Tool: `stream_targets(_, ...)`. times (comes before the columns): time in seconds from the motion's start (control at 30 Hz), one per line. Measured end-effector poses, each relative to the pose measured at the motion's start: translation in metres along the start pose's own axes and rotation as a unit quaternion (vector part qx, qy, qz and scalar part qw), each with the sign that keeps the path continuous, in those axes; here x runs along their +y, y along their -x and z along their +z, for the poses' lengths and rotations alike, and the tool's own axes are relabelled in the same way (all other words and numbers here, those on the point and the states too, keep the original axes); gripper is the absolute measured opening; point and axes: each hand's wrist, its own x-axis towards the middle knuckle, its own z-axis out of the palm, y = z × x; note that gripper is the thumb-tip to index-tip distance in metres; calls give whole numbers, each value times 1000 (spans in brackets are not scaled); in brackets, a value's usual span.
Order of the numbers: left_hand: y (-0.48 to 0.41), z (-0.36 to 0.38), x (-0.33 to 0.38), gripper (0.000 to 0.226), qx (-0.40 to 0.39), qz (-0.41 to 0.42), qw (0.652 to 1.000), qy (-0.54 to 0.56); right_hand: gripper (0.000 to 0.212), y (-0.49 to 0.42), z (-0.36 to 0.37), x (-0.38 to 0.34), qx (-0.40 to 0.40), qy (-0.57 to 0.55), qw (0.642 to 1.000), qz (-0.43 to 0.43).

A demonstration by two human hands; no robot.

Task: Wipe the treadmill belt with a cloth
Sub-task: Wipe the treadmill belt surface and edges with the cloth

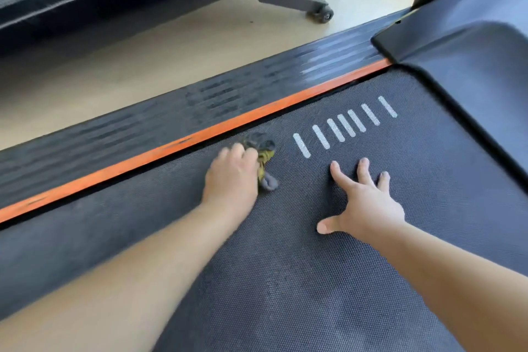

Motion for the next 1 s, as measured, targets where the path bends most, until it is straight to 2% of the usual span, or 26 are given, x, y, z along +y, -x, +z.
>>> stream_targets(0.03, 15, 3, 23, 17, 1, 6, 999, 34, 132, 3, 1, 1, 10, -8, 1000, -6)
stream_targets(0.1, 48, 2, 57, 10, -73, 131, 988, 45, 121, 13, 5, 4, 31, 1, 999, -38)
stream_targets(0.13, 57, -3, 55, 8, -81, 190, 977, 56, 113, 20, 10, 5, 45, 22, 997, -61)
stream_targets(0.17, 56, -6, 40, 10, -69, 209, 974, 52, 105, 26, 16, 7, 59, 43, 994, -85)
stream_targets(0.2, 48, -11, 25, 11, -67, 174, 981, 43, 100, 31, 20, 8, 66, 55, 991, -104)
stream_targets(0.27, 26, -25, -2, 16, -9, -3, 999, 49, 100, 36, 21, 4, 44, 48, 990, -121)
stream_targets(0.3, 26, -27, -7, 17, 5, -85, 995, 54, 103, 37, 20, -2, 28, 42, 991, -122)
stream_targets(0.33, 33, -28, -2, 17, 19, -121, 991, 55, 107, 36, 20, -8, 18, 36, 992, -121)
stream_targets(0.37, 45, -26, 9, 15, 16, -105, 993, 57, 110, 32, 19, -14, 10, 34, 992, -120)
stream_targets(0.4, 57, -26, 20, 15, -12, -53, 996, 65, 114, 29, 19, -20, 2, 35, 993, -113)
stream_targets(0.47, 80, -28, 23, 16, -74, 141, 984, 82, 117, 26, 17, -30, -14, 45, 995, -88)
stream_targets(0.5, 78, -27, 8, 15, -76, 225, 970, 57, 117, 25, 18, -34, -19, 53, 995, -76)
stream_targets(0.53, 69, -28, -12, 14, -73, 249, 965, 26, 120, 24, 18, -39, -18, 62, 996, -68)
stream_targets(0.57, 57, -29, -29, 13, -70, 201, 977, 11, 126, 24, 17, -44, -9, 76, 995, -62)
stream_targets(0.63, 30, -38, -55, 14, 2, -33, 999, 39, 142, 25, 13, -58, 18, 122, 990, -68)
stream_targets(0.67, 26, -36, -56, 17, 23, -153, 986, 56, 148, 25, 12, -63, 26, 139, 987, -75)
stream_targets(0.7, 26, -32, -46, 16, 31, -203, 977, 54, 153, 24, 10, -67, 26, 146, 986, -81)
stream_targets(0.77, 38, -28, -15, 9, -6, -153, 988, 28, 156, 18, 7, -71, 2, 160, 983, -85)
stream_targets(0.87, 48, -31, -8, 6, -70, 35, 996, 42, 154, 11, -1, -74, -44, 170, 981, -76)
stream_targets(0.9, 38, -33, -17, 5, -93, 70, 993, 37, 154, 9, -3, -75, -50, 172, 981, -74)
stream_targets(0.93, 23, -35, -25, 8, -99, 80, 991, 30, 155, 9, -3, -76, -51, 176, 980, -73)
stream_targets(1.0, -9, -41, -29, 26, -78, 39, 996, 27, 156, 11, -3, -84, -48, 185, 979, -63)
